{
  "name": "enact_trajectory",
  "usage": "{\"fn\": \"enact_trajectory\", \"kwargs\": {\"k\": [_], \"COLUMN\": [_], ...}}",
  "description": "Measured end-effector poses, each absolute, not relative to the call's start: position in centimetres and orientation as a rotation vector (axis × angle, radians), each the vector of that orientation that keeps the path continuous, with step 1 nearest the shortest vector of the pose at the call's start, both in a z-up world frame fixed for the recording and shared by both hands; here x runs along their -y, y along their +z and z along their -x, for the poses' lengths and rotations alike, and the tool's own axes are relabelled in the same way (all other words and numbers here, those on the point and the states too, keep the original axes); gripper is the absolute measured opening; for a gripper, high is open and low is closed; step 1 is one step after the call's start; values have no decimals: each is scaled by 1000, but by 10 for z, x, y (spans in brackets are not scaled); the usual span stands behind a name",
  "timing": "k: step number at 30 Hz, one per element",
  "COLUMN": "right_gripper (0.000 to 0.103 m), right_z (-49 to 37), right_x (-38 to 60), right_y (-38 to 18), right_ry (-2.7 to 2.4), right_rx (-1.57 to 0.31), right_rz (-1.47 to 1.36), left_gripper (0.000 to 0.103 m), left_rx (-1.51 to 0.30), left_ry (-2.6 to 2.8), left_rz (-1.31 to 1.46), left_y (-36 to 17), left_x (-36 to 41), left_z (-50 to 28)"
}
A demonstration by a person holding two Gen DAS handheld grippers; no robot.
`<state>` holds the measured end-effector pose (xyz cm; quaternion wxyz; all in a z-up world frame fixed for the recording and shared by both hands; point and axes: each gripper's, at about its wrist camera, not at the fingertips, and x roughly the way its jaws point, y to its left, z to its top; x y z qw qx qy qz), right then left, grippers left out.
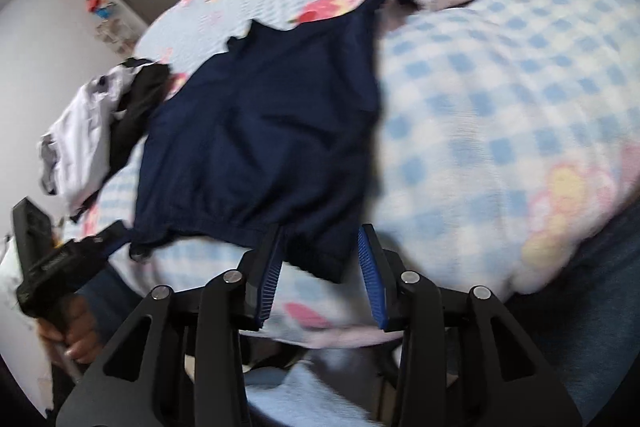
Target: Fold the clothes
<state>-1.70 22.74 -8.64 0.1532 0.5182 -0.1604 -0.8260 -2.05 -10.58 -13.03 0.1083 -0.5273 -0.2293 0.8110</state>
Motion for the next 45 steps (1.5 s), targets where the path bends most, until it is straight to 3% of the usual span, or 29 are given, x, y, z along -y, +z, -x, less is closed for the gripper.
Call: {"fn": "enact_trajectory", "kwargs": {"k": [3,7,11,13,15,18,20,26,31,36,38,41,45], "right_gripper": [39,38,43,52,52,38,12,8,8,8,8,9,19], "right_z": [19,16,15,18,20,21,14,15,20,44,52,59,63], "right_x": [-220,-229,-236,-234,-230,-224,-223,-227,-222,-176,-153,-119,-101], "right_y": [-99,-97,-90,-95,-102,-105,-97,-83,-59,-24,-22,-37,-76], "right_ry": [-2384,-2417,-2325,-2265,-2263,-2273,-2308,-2414,-2333,-2235,-2179,-2070,-2028], "right_rx": [374,393,527,574,538,545,481,351,446,385,355,358,314], "right_rz": [-1559,-1573,-1511,-1504,-1531,-1538,-1514,-1486,-1386,-1247,-1230,-1255,-1410], "left_gripper": [29,30,30,30,30,30,30,30,30,30,30,31,33], "left_rx": [677,689,627,584,561,520,480,411,544,473,528,648,839], "left_ry": [2377,2379,2387,2368,2325,2254,2228,2194,2167,2167,2160,2184,2172], "left_rz": [1552,1493,1399,1376,1383,1387,1410,1471,1430,1483,1464,1444,1421], "left_y": [-129,-118,-100,-96,-97,-101,-107,-130,-124,-132,-128,-120,-123], "left_x": [106,109,96,85,70,46,33,19,42,34,40,70,106], "left_z": [17,15,20,27,35,49,53,50,50,50,49,45,44]}}
